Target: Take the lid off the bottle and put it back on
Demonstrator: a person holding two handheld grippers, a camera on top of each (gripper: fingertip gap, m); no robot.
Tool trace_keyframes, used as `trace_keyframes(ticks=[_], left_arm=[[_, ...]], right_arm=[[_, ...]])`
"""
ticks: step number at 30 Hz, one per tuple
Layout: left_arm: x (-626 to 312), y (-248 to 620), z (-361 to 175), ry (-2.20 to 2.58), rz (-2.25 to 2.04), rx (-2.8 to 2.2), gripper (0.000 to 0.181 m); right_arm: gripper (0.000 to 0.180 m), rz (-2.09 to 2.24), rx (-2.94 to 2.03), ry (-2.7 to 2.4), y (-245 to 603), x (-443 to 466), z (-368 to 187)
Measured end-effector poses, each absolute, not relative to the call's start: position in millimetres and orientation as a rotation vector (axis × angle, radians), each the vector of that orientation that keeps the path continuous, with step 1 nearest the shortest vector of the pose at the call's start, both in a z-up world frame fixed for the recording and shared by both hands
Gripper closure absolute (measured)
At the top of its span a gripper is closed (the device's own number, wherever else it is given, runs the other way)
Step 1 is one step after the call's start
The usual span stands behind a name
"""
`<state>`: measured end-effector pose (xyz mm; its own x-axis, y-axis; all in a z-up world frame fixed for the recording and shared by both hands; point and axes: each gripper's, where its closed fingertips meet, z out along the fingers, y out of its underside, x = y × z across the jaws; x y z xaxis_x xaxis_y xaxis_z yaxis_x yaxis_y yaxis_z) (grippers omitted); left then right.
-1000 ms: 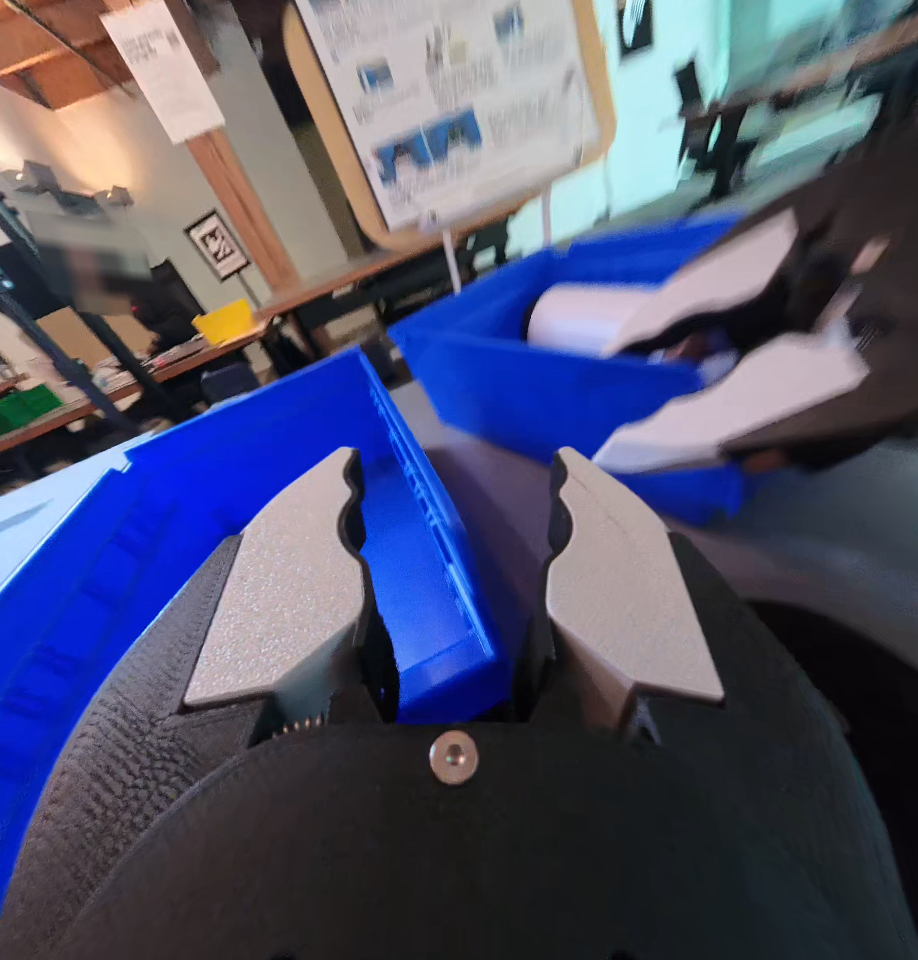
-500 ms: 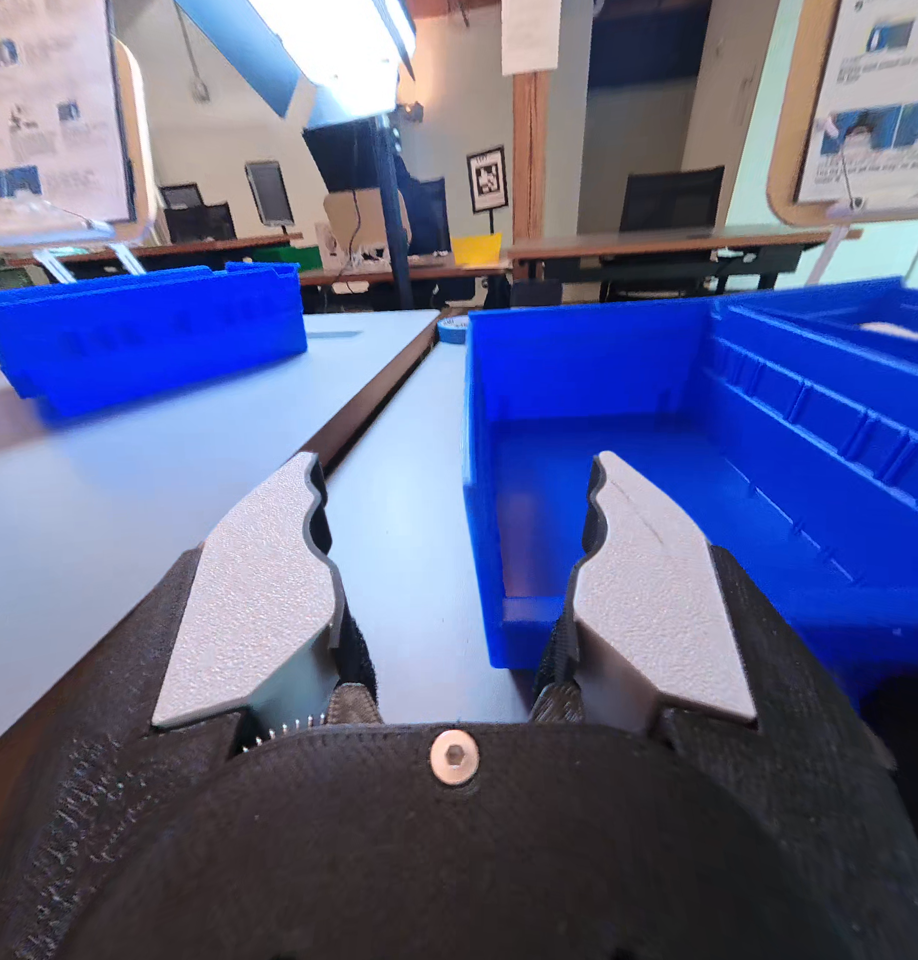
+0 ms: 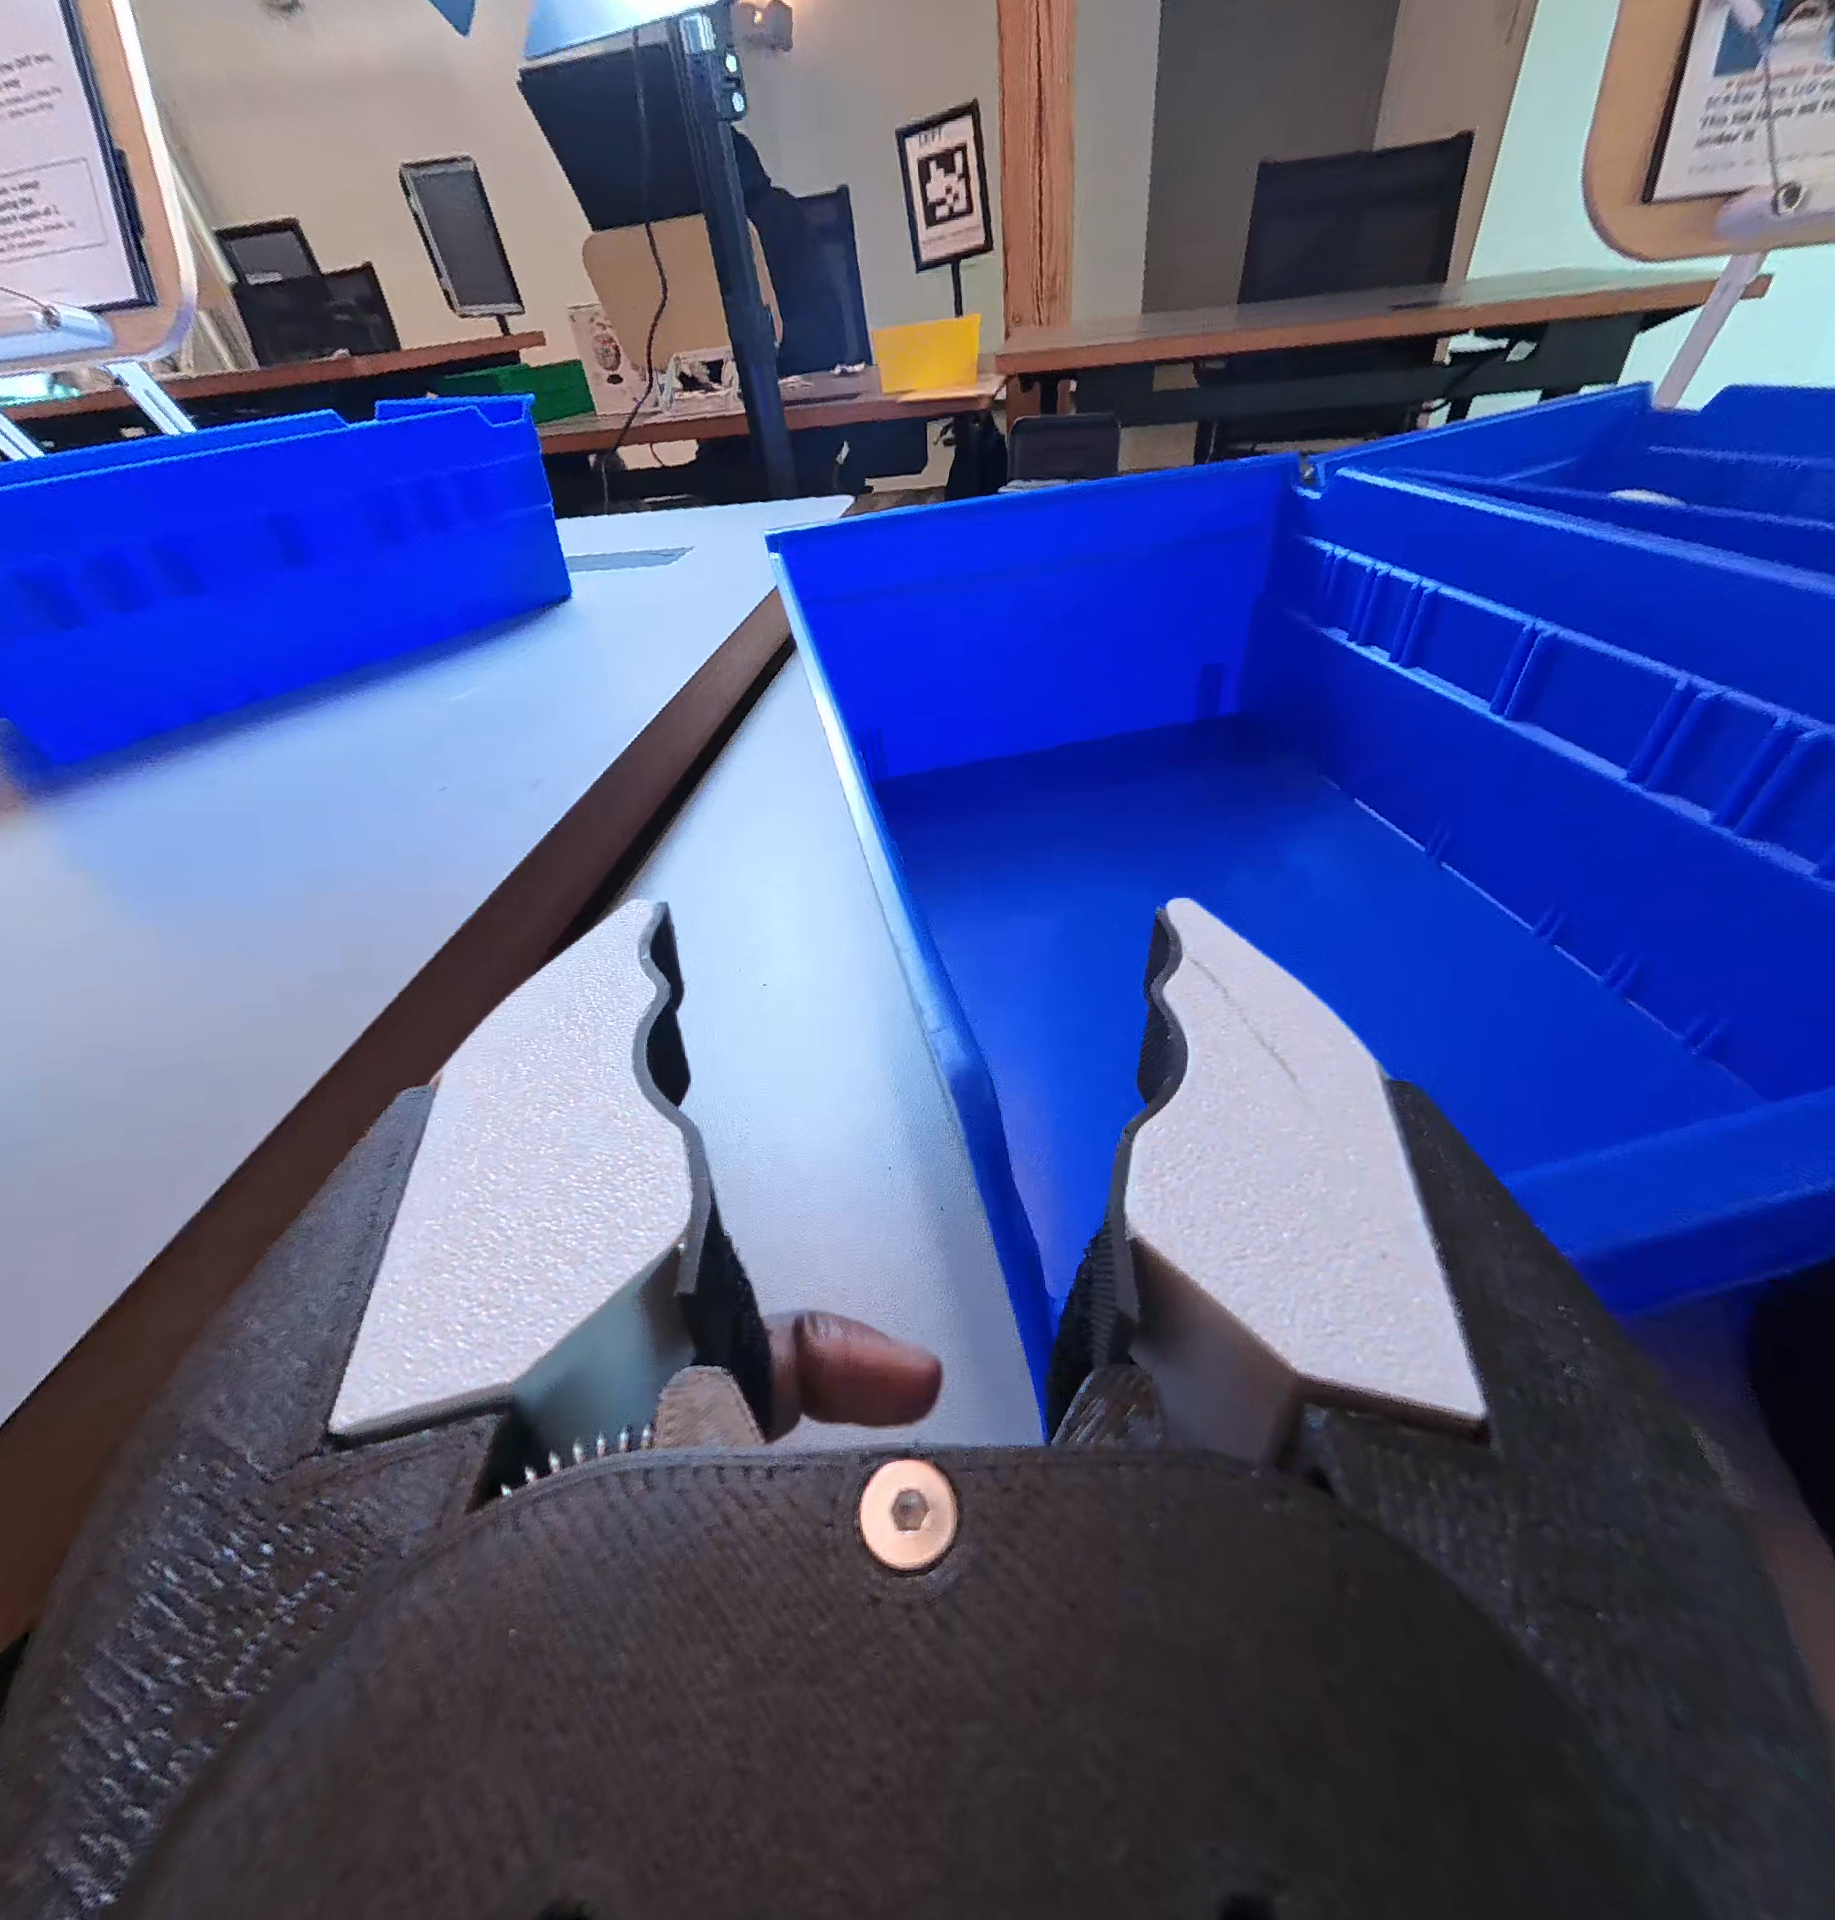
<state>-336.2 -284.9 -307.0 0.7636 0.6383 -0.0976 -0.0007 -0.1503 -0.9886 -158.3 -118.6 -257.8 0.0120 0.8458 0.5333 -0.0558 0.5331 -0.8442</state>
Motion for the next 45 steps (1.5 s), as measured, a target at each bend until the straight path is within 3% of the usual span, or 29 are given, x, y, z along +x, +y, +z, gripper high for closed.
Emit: trace_keyframes(ticks=[2, 5, 10, 12, 13, 19, 28, 36, 45], left_arm=[[-337.2, -283.0, -311.1, -0.518, 0.625, -1.677, 0.100], [-337.7, -282.7, -312.2, -0.519, 0.655, -1.686, 0.110], [-336.5, -281.0, -315.0, -0.509, 0.680, -1.708, 0.157], [-339.9, -284.4, -314.7, -0.580, 0.704, -1.687, 0.172], [-340.4, -285.7, -313.8, -0.607, 0.704, -1.672, 0.174], [-329.5, -296.8, -295.7, -0.597, 0.777, -1.530, 0.174], [-274.3, -293.0, -191.5, -0.487, 0.789, -1.132, 0.175], [-198.7, -170.2, -137.3, -0.299, 0.575, -1.158, 0.176], [-84.4, 9.8, -161.4, -0.154, 0.310, -1.335, 0.175]], right_arm=[[0.121, 0.798, -0.649, -1.314, -137.8, -151.3, -241.7], [0.131, 0.754, -0.750, -1.452, -160.1, -162.3, -271.0], [0.132, 0.765, -1.032, -1.657, -163.5, -179.8, -321.7], [0.151, 0.783, -0.989, -1.689, -170.3, -182.1, -326.1], [0.159, 0.778, -0.973, -1.685, -172.7, -182.8, -327.4], [0.161, 0.671, -0.793, -1.649, -174.6, -180.6, -320.3], [0.164, 0.612, -0.557, -1.351, -165.1, -137.5, -224.3], [0.164, 0.505, -0.663, -1.188, -77.2, -43.2, -181.6], [0.164, 0.282, -0.910, -1.104, 44.4, 96.0, -194.0]])
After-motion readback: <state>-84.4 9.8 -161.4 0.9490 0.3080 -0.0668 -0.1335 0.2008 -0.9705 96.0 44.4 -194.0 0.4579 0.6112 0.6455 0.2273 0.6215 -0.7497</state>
